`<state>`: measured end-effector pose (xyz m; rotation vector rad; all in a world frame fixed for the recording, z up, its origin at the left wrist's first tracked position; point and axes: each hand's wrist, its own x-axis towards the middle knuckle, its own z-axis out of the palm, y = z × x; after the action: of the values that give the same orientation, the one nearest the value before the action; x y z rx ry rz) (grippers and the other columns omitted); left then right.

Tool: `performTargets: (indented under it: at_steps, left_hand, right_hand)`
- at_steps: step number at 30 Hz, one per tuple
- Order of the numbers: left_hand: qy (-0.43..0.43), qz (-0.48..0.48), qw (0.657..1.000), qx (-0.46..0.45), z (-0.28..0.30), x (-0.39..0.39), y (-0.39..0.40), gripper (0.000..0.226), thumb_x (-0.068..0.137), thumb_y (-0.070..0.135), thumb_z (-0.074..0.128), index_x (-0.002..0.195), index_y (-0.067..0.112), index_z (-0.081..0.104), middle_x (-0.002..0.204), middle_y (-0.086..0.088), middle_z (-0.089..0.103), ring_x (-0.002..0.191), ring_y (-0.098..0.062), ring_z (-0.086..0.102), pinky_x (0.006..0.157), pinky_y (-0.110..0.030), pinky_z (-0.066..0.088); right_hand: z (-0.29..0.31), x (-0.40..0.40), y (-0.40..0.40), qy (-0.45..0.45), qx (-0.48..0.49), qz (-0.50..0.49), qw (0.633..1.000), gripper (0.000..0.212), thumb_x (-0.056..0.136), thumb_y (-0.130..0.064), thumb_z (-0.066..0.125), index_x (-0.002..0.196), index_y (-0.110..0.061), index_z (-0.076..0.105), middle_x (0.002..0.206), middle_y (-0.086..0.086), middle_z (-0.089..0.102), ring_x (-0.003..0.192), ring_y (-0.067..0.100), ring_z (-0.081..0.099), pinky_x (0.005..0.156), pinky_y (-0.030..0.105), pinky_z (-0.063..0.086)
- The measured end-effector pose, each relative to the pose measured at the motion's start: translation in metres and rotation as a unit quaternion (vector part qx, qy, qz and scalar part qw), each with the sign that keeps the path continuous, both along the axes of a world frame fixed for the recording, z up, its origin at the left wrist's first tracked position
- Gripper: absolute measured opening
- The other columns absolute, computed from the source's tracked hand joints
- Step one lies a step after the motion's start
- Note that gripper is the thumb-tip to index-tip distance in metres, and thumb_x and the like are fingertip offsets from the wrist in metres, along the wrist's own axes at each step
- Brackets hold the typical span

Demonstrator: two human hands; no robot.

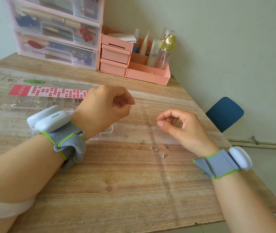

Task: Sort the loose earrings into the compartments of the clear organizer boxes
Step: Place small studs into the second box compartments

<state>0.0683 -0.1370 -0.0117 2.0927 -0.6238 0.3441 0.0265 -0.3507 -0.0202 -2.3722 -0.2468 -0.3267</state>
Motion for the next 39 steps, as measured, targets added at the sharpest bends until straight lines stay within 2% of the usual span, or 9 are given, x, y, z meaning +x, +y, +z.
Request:
performTargets:
  at_steps: [7, 11, 17, 21, 25, 29, 33, 35, 39]
  left_hand:
    - [-0.007, -0.001, 1.000, 0.001, 0.000, 0.001, 0.000, 0.015, 0.079, 0.008, 0.062, 0.082, 0.022, 0.068, 0.073, 0.013, 0.064, 0.080, -0.003, 0.058, 0.073, -0.008, 0.045]
    - [-0.007, 0.001, 1.000, -0.004, 0.000, 0.001, 0.000, 0.015, 0.079, 0.008, 0.062, 0.083, 0.020, 0.068, 0.074, 0.011, 0.065, 0.078, -0.003, 0.058, 0.074, -0.010, 0.045]
    - [0.000, -0.002, 1.000, -0.005, 0.000, 0.001, 0.000, 0.015, 0.079, 0.008, 0.062, 0.084, 0.021, 0.068, 0.074, 0.012, 0.064, 0.080, 0.000, 0.056, 0.071, -0.005, 0.044]
    - [0.002, -0.004, 1.000, -0.004, 0.000, 0.000, 0.000, 0.015, 0.080, 0.009, 0.061, 0.083, 0.022, 0.068, 0.074, 0.012, 0.064, 0.079, 0.002, 0.056, 0.069, -0.003, 0.043]
    - [0.005, -0.003, 1.000, -0.005, 0.000, 0.001, -0.001, 0.016, 0.079, 0.008, 0.061, 0.083, 0.022, 0.068, 0.073, 0.013, 0.064, 0.078, 0.003, 0.056, 0.068, -0.002, 0.043]
    - [0.003, 0.002, 1.000, -0.008, 0.001, 0.000, -0.001, 0.015, 0.079, 0.008, 0.062, 0.084, 0.020, 0.069, 0.074, 0.011, 0.065, 0.082, 0.000, 0.055, 0.072, -0.007, 0.044]
    - [0.002, 0.007, 1.000, -0.010, 0.000, 0.000, 0.000, 0.015, 0.079, 0.008, 0.062, 0.085, 0.019, 0.069, 0.074, 0.007, 0.067, 0.083, -0.001, 0.056, 0.074, -0.012, 0.044]
    - [0.002, 0.009, 1.000, -0.009, 0.000, 0.000, 0.000, 0.014, 0.079, 0.008, 0.062, 0.084, 0.019, 0.069, 0.074, 0.006, 0.067, 0.083, -0.001, 0.056, 0.073, -0.011, 0.044]
    - [0.006, 0.009, 1.000, -0.007, -0.001, 0.000, -0.001, 0.014, 0.080, 0.009, 0.062, 0.085, 0.019, 0.069, 0.074, 0.008, 0.066, 0.084, 0.001, 0.055, 0.073, -0.009, 0.043]
  right_hand:
    - [-0.002, 0.003, -0.002, 0.001, -0.033, -0.003, 0.999, 0.014, 0.084, -0.018, 0.065, 0.087, -0.031, 0.068, 0.084, -0.001, 0.064, 0.080, 0.011, 0.052, 0.076, 0.020, 0.040]
    - [-0.005, 0.004, 0.000, 0.017, -0.063, 0.000, 0.998, 0.018, 0.086, -0.019, 0.062, 0.092, -0.035, 0.068, 0.083, -0.013, 0.054, 0.089, 0.015, 0.051, 0.082, 0.024, 0.036]
    - [-0.005, 0.003, 0.002, 0.041, -0.084, 0.005, 0.996, 0.018, 0.085, -0.021, 0.063, 0.085, -0.039, 0.066, 0.091, -0.012, 0.055, 0.096, 0.014, 0.050, 0.091, 0.033, 0.039]
    - [-0.004, 0.003, 0.003, 0.030, -0.072, 0.000, 0.997, 0.012, 0.086, -0.023, 0.060, 0.084, -0.033, 0.067, 0.087, -0.011, 0.056, 0.089, 0.010, 0.049, 0.084, 0.026, 0.037]
    - [-0.003, 0.002, 0.006, 0.034, -0.081, -0.008, 0.996, 0.014, 0.075, -0.046, 0.063, 0.079, -0.033, 0.065, 0.088, -0.010, 0.057, 0.094, 0.012, 0.048, 0.085, 0.028, 0.037]
    - [-0.003, 0.005, 0.014, 0.025, -0.109, -0.010, 0.994, 0.007, 0.075, -0.040, 0.068, 0.076, -0.038, 0.061, 0.086, -0.013, 0.055, 0.096, 0.011, 0.045, 0.085, 0.027, 0.034]
    - [-0.002, 0.006, 0.019, 0.028, -0.114, 0.008, 0.993, 0.007, 0.079, -0.037, 0.067, 0.081, -0.042, 0.063, 0.090, -0.015, 0.054, 0.098, 0.005, 0.041, 0.082, 0.010, 0.028]
    - [-0.002, 0.005, 0.019, 0.031, -0.120, 0.014, 0.992, 0.008, 0.079, -0.039, 0.065, 0.084, -0.045, 0.064, 0.093, -0.018, 0.054, 0.099, 0.004, 0.040, 0.084, 0.010, 0.026]
    - [-0.001, 0.005, 0.018, 0.030, -0.120, -0.004, 0.992, 0.007, 0.078, -0.038, 0.067, 0.083, -0.039, 0.063, 0.093, -0.016, 0.055, 0.098, 0.006, 0.040, 0.083, 0.006, 0.025]
